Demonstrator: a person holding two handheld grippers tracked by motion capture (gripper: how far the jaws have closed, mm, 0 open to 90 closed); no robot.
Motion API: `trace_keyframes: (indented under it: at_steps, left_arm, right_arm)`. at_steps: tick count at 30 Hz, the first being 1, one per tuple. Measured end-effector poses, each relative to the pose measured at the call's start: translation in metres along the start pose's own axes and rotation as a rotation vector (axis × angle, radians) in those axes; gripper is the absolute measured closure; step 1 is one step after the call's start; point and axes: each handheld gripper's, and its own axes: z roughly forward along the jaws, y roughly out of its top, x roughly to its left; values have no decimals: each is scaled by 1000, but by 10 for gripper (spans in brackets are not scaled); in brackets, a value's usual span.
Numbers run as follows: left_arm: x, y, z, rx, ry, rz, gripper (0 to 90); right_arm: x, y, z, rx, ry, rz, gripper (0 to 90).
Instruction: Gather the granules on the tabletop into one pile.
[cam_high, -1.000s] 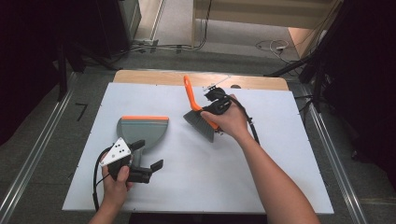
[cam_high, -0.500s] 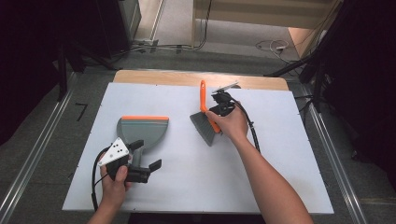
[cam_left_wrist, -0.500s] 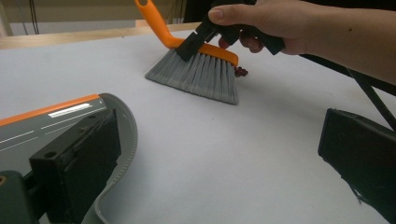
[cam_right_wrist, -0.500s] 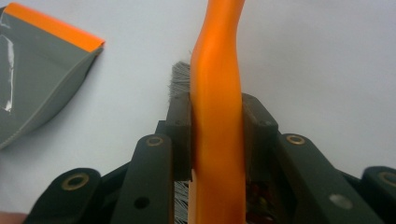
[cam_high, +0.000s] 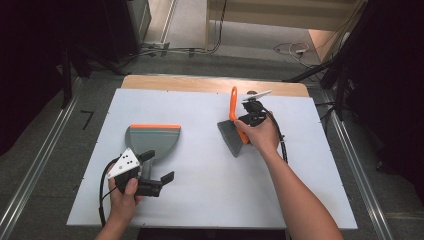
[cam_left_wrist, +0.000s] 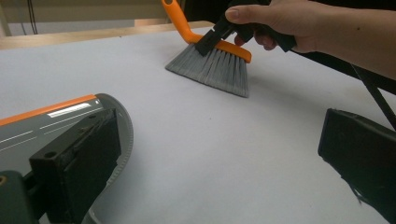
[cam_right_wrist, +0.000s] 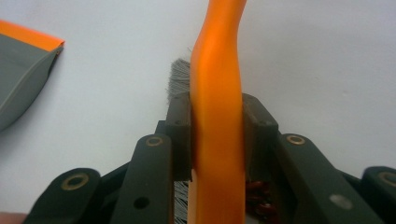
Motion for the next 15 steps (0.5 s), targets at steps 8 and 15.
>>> trace_keyframes:
  at_steps: [8,15]
  left_arm:
    - [0,0,0,-1,-1,2,0]
    - [-1,0,0,-2,-3,2,0]
  right_arm:
    - [-11,-4,-6,-9,-5,14,672]
    - [-17,-7,-10,-14,-12,17,673]
